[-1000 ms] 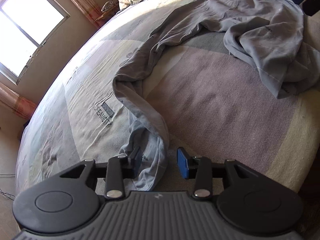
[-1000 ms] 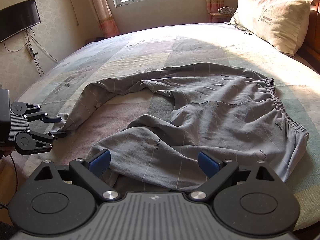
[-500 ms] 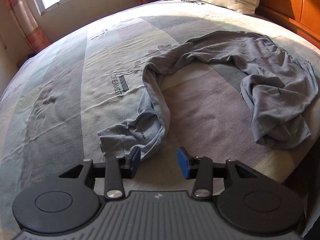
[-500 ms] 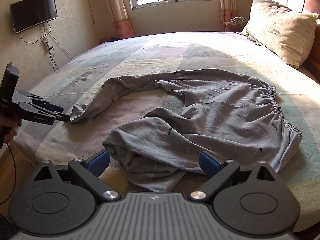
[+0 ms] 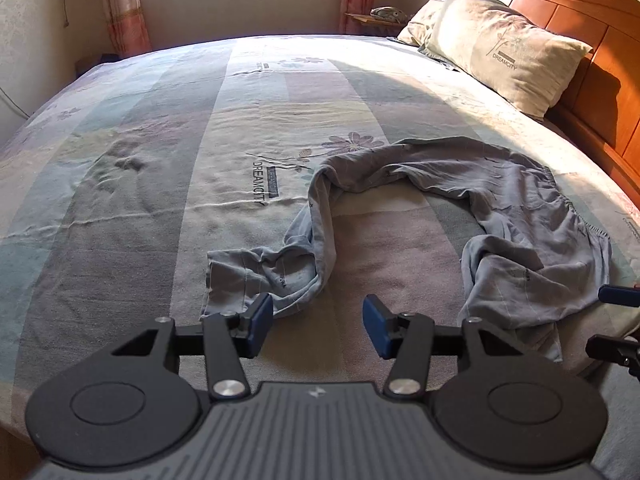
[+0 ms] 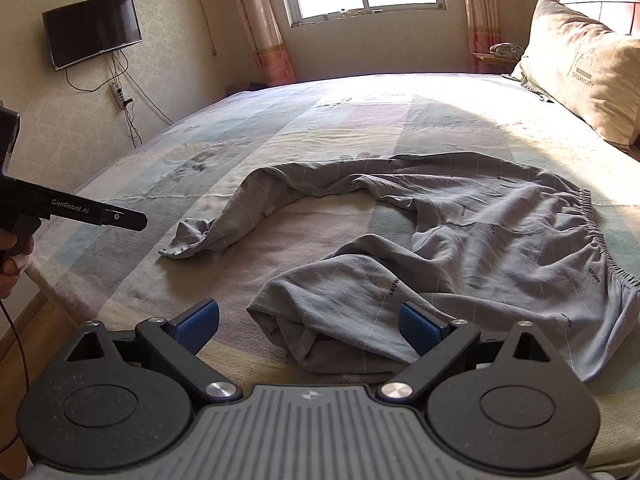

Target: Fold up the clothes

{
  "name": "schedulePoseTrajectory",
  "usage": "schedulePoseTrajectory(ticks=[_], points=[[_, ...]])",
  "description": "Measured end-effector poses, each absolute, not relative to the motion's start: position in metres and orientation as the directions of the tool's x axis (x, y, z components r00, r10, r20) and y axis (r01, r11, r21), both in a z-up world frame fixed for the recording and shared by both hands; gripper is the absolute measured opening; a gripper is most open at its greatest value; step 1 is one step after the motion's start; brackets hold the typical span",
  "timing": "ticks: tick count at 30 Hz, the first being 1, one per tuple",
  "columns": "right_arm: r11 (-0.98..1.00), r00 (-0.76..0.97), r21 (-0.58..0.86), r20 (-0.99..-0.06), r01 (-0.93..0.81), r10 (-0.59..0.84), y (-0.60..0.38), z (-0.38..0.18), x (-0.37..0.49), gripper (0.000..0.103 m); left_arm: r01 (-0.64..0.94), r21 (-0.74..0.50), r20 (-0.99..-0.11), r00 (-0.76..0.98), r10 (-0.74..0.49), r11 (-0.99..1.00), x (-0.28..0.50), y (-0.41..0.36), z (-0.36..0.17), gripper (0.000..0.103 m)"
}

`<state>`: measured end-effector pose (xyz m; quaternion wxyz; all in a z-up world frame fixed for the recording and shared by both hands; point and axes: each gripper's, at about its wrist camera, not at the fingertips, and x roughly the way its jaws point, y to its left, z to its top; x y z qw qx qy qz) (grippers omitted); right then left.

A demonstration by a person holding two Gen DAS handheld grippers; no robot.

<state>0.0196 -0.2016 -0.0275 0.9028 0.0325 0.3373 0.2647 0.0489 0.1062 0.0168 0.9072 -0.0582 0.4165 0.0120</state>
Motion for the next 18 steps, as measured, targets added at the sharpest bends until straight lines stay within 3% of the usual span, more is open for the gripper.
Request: schedulePoseTrajectory(ticks=[6,13,18], points=[[0.861,0.629,0.271,-0.594,-0.43,0.502,-0.206,-0.035,0.022,0.099,-0.241,-0.324,-0.776,0.621,-0.112,0.915,0.07,0.146,-0.019,0.057],[0.867,0.619,0.321,-0.608,-0.382,0.498,-0.216,-0.047,0.044,0.099,-0.437,-0.502,-0.772,0.615,-0.16,0.746,0.075,0.189,-0.079,0.056],[0.872,0.607,0.328,-0.626,-0.364,0.489,-0.213,-0.056,0.06,0.099,-0.469,-0.642,-0.699,0.683,-0.211,0.607,0.074,0.21,-0.104,0.057]])
